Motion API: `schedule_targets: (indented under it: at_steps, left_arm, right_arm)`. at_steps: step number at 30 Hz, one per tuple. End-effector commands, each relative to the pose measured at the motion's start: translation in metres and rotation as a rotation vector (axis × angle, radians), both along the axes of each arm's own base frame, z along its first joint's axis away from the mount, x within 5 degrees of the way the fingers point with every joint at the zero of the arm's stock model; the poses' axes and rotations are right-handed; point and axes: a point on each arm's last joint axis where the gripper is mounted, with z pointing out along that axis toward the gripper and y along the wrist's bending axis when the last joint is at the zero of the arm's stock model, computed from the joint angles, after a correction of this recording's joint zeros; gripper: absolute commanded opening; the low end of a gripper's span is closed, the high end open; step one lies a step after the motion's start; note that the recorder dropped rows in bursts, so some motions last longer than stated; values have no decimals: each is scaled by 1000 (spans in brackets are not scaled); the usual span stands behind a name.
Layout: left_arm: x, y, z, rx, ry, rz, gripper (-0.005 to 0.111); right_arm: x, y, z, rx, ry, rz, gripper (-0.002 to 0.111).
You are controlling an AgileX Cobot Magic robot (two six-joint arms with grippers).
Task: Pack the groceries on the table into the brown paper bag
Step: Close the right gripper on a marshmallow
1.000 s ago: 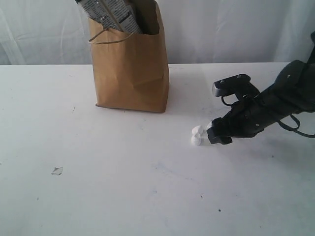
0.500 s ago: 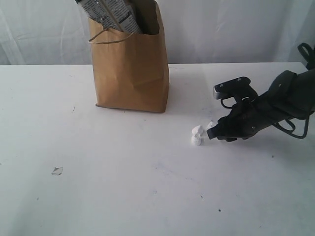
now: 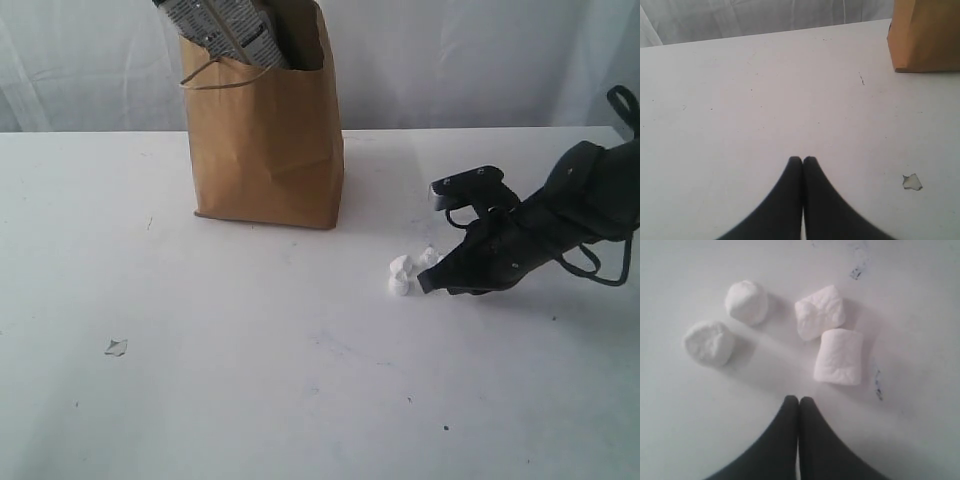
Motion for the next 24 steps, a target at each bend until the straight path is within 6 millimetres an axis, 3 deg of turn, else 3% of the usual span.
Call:
schedule_targets:
  at_steps: [1,8,14,16,18,19,22,24]
  left_arm:
    - [-1,0,-1,22,-2,-4,0]
    - [-1,0,-1,22,-2,-5,0]
    - [-1,0,-1,21,-1,-7,0]
    - [-1,0,-1,20,-1,-9,0]
    - [-1,0,-2,20,-1,-11,0]
    - [-1,0,-2,20,-1,-11,0]
    - [-1,-1,-2,19,-1,-13,0]
    - [-1,-1,-2,17,0,-21,0]
  right_arm:
    - [-7,3,26,30,-21,30,0]
    - [-19,3,74,78,-107,36,0]
    - [-18,-2,111,193,-40,68,0]
    - [-6,-11,114,154,-97,69,0]
    - [4,-14,103,96,-140,80,1]
    - [5,-13,98,88,-129,103,4]
    - [10,-3,69,47,-78,201,45]
    - [18,-3,56,36,-86,169,59]
